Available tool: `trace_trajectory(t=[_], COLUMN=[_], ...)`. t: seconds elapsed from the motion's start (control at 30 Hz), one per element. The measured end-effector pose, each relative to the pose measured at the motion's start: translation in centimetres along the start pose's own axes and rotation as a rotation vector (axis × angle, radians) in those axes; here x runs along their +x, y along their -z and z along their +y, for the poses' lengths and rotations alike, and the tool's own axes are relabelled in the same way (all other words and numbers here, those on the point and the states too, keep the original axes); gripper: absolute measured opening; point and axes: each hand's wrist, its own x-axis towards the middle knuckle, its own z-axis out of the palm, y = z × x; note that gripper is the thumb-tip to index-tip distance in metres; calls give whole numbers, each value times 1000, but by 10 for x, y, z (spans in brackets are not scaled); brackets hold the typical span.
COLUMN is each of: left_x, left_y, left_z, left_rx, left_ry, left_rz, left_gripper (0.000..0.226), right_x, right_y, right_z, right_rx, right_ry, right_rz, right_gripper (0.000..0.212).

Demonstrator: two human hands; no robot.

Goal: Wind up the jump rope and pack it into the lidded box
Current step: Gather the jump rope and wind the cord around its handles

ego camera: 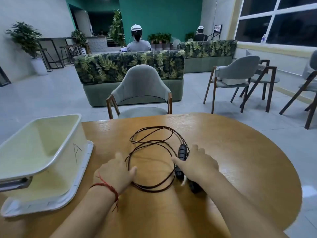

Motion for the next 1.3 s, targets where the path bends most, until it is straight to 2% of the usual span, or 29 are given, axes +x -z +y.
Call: trace_trajectory(t=[0.07, 0.17, 0.27, 0.3, 0.37, 0.43, 0.47, 0.53, 0.57, 0.6, 0.7, 0.8, 0.87, 0.97, 1.07, 1.2, 1.3], left_x=[28, 60, 84, 100, 126, 146, 146, 133, 124, 113, 81, 45, 29, 10, -3, -6, 0], left_y=[-9, -8, -2, 1, 19, 39, 50, 56, 51, 45, 14, -7, -13, -16, -16, -21, -24], left_z=[-4, -7, 5, 6, 8, 12, 13, 15, 15, 16, 18, 31, 39, 50, 55, 55, 43], left_rx=[23, -73, -133, -227, -707, -1197, -1269, -1139, -1065, -1005, -950, -993, -1049, -1195, -1401, -1397, -1343], left_ry=[91, 40, 10, 21, 74, 137, 115, -2, -44, -82, -133, -137, -134, -99, -68, -99, -121], left_rz=[-65, -271, -339, -311, -174, 51, 142, 213, 213, 213, 160, 8, -116, -298, -406, -285, -235], left_gripper=[55, 26, 31, 33, 30, 17, 13, 15, 36, 46, 40, 20, 13, 23, 34, 23, 20], right_x=[12, 22, 33, 36, 39, 43, 45, 45, 45, 44, 38, 31, 25, 15, 6, -1, 1], right_y=[-9, -8, -6, -6, -7, -9, -11, -11, -12, -15, -20, -23, -22, -25, -29, -34, -34], right_z=[-1, 1, 5, 8, 11, 14, 15, 12, 11, 9, 2, -4, -10, -22, -34, -48, -47], right_rx=[-18, 27, 139, 238, 486, 716, 806, 934, 971, 993, 1022, 982, 962, 885, 867, 901, 1052], right_ry=[-25, -64, -70, -76, -94, -106, -109, -103, -94, -85, -48, 33, 98, 203, 292, 367, 360], right_rz=[-65, -110, -76, -40, 35, 120, 142, 125, 94, 56, -39, -89, -119, -142, -119, -138, -241], right_gripper=[99, 92, 75, 66, 50, 47, 50, 53, 54, 55, 53, 48, 59, 80, 99, 112, 102])
